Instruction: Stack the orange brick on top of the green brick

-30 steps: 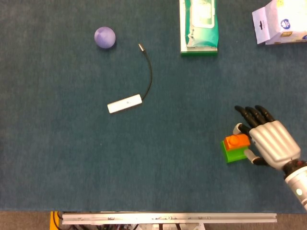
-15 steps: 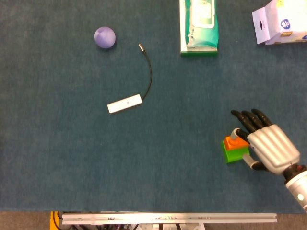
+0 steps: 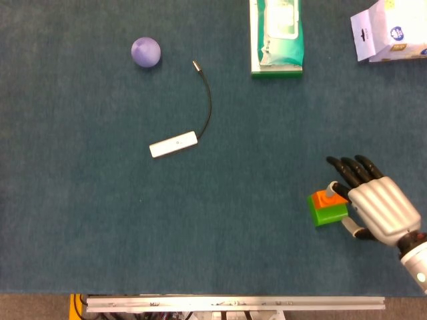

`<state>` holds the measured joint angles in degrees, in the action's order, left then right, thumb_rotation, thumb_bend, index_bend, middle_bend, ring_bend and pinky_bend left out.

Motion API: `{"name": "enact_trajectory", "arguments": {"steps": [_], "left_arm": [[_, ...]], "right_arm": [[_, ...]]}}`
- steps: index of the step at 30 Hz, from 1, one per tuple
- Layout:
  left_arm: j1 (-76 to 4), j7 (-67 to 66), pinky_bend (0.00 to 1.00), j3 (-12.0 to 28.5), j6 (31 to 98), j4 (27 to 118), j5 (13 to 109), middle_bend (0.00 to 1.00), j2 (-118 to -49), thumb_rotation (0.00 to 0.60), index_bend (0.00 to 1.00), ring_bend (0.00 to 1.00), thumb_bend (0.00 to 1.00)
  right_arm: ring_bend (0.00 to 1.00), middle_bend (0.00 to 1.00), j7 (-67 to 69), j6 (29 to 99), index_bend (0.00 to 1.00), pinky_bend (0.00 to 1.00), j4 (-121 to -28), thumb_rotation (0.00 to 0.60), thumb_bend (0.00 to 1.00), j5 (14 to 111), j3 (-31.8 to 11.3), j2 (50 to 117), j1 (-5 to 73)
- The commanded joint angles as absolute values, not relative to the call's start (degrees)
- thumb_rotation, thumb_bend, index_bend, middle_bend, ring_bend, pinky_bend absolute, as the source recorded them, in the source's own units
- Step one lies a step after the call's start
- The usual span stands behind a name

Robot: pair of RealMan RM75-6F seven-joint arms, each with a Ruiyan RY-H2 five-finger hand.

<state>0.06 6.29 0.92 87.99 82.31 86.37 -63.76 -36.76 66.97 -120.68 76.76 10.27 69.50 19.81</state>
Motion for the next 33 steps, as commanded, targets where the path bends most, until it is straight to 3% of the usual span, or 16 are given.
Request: {"name": "enact_trajectory", "arguments": {"steps": [1, 12, 33], "left_arm": [[0.0, 6.3, 0.55, 0.9, 88.0, 82.4, 86.4, 0.51, -63.8, 0.6, 0.54, 0.45, 0.0], [0.0, 5.9, 0.55, 0.9, 88.0, 82.5, 86.4, 0.51, -63.8, 0.6, 0.54, 0.45, 0.0], [0.1, 6.3, 0.55, 0.8, 87.8, 82.1, 86.2, 0.51, -64.1, 0.6, 0.54, 0.45, 0.0]], "right_arm": [[0.0, 0.05, -36.6, 66.9, 0.35, 0.0, -120.6, 0.6, 0.31, 76.9, 10.2, 69.4, 19.6], [0.0, 0.05, -32.8, 67.9, 0.35, 0.0, -121.4, 0.6, 0.31, 82.0, 10.3, 67.5, 18.3], [0.0, 0.05, -35.4, 65.1, 0.35, 0.0, -119.9, 0.6, 0.31, 78.4, 9.6, 69.0, 17.8]]}}
